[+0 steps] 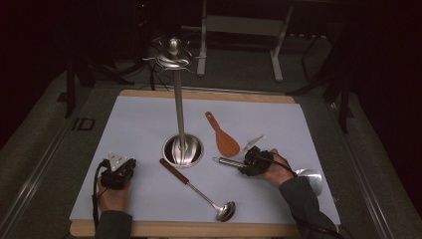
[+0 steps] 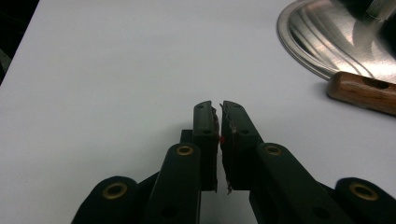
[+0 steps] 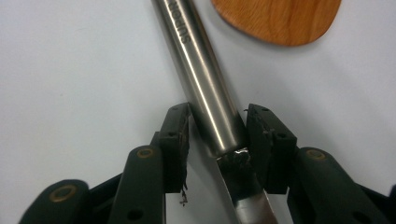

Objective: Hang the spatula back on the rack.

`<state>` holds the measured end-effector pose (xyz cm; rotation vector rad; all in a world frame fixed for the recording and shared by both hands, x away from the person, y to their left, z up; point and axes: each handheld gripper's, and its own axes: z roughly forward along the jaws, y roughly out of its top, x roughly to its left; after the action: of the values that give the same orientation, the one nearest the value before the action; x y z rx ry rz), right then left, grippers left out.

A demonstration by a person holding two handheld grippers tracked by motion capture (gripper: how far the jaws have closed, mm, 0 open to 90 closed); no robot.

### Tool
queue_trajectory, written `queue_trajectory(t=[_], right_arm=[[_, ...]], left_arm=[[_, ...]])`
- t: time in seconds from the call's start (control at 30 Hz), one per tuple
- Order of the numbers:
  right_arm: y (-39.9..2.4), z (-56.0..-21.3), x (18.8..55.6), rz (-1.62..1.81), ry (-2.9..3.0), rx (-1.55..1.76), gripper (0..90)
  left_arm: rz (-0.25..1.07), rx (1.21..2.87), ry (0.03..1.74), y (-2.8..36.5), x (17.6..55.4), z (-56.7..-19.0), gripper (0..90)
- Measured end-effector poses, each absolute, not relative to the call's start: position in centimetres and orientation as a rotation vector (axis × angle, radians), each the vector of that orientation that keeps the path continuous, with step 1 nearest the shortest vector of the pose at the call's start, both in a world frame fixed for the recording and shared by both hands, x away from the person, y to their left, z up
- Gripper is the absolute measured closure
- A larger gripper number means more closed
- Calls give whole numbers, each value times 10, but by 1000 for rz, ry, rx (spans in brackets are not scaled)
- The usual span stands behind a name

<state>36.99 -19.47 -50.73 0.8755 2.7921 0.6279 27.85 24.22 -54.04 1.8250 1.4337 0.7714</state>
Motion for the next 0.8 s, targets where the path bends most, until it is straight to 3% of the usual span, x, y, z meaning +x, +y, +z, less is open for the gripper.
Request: queue_trajectory(t=[0.17,0.33,0.6,0.8], right_arm=[[-190,-504,366,568,2837,910,638],[-183,-502,366,470,2900,738,658],[-177,-499,384,353,3036,548,622],[-168,-497,389,230,3061,515,685]], left_arm=[[773,1825,1435,242,279,-540,847],[771,1825,1433,242,279,-540,845],[768,1824,1434,243,279,-540,838],[768,1825,1433,242,279,-540,835]])
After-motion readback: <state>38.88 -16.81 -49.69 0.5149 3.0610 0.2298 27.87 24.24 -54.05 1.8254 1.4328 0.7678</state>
